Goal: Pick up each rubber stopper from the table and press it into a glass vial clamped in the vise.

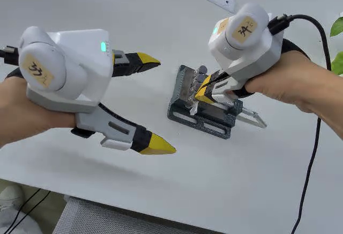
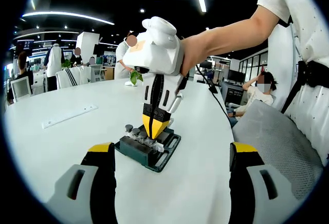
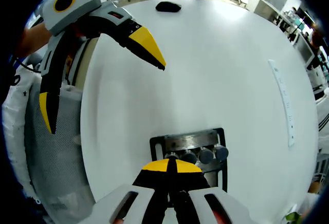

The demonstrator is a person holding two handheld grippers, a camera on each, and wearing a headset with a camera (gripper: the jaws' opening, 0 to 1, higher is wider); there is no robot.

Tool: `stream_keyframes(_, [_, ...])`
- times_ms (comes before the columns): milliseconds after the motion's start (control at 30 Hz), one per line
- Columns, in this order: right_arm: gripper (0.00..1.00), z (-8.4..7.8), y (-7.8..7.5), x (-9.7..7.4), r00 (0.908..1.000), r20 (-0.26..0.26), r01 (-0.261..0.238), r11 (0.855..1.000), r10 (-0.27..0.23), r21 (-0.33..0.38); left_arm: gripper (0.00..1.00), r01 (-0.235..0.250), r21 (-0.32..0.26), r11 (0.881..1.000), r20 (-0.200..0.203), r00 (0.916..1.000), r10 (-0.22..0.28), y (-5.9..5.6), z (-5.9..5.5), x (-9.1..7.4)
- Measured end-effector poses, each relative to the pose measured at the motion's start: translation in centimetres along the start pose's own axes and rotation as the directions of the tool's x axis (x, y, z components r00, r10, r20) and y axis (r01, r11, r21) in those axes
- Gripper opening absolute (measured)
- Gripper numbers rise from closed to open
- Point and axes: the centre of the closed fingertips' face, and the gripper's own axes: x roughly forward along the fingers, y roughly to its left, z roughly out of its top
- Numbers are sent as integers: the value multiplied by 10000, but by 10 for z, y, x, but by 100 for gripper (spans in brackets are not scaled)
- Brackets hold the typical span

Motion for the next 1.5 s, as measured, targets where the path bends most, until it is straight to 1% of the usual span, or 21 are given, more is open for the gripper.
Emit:
stream_keyframes(100, [0,1,-1,0,9999,69,125,9999,-124,-50,92,56,57,10000,-86,9999,-55,-2,0,1])
stream_keyframes(133, [0,1,-1,0,9998,153,137,9999,-138,40,92,62,65,10000,-107,9999,-62,-2,0,2])
stream_keyframes(167, [0,1,-2,-1,9991,378,180,9997,-185,133,92,66,53,10000,-109,9999,-66,-2,0,1])
stream_keyframes(233, [0,0,-3,-2,9977,641,215,9993,-233,291,92,58,61,10000,-107,9999,-58,-2,1,0])
stream_keyframes(267, [0,0,-3,-2,9955,890,255,9977,-311,632,92,49,79,10000,-134,9999,-48,-2,1,0])
stream_keyframes(367, [0,-1,-3,-3,9926,1120,379,9965,-461,747,92,23,91,10000,-233,9997,-21,-2,1,-2])
stream_keyframes(700, [0,-2,-3,-4,9843,1584,637,9933,-785,962,92,65,210,9998,-451,9990,-56,-3,1,-3])
stream_keyframes(733, [0,-2,-5,-6,9826,1631,728,9922,-888,1017,92,68,222,9997,-460,9989,-58,-3,2,-3])
stream_keyframes(767, [0,-1,-6,-8,9791,1798,764,9913,-949,1072,92,74,227,9997,-479,9988,-63,-4,2,-3])
stream_keyframes(800, [0,0,-5,-9,9776,1915,647,9902,-878,1235,92,76,233,9997,-505,9987,-64,-4,2,-3])
stream_keyframes(933, [0,-4,-10,-16,9725,2064,788,9863,-1081,1452,92,83,271,9996,-610,9981,-67,-4,2,-3])
stream_keyframes(967, [0,-5,-11,-18,9701,2136,826,9845,-1150,1547,92,95,289,9995,-640,9979,-77,-4,2,-3])
stream_keyframes(1000, [0,-5,-11,-22,9655,2284,874,9816,-1254,1697,92,109,304,9995,-684,9976,-88,-4,2,-2])
stream_keyframes(1133, [0,-10,-17,-32,9539,2632,877,9725,-1444,2157,93,122,337,9994,-755,9971,-96,-4,2,-2])
stream_keyframes(1233, [0,-15,-14,-37,9468,2809,906,9675,-1572,2362,93,145,365,9992,-855,9963,-113,-5,1,-1])
stream_keyframes(1400, [0,-23,-10,-39,9392,2964,945,9606,-1731,2615,93,168,434,9989,-982,9951,-125,-6,2,-2])
stream_keyframes(1433, [0,-24,-9,-41,9342,3079,961,9584,-1800,2689,94,169,454,9988,-1002,9949,-122,-6,2,-3])
stream_keyframes(1500, [0,-28,-7,-44,9303,3136,1005,9546,-1901,2803,94,183,479,9987,-1112,9937,-129,-6,0,-3])
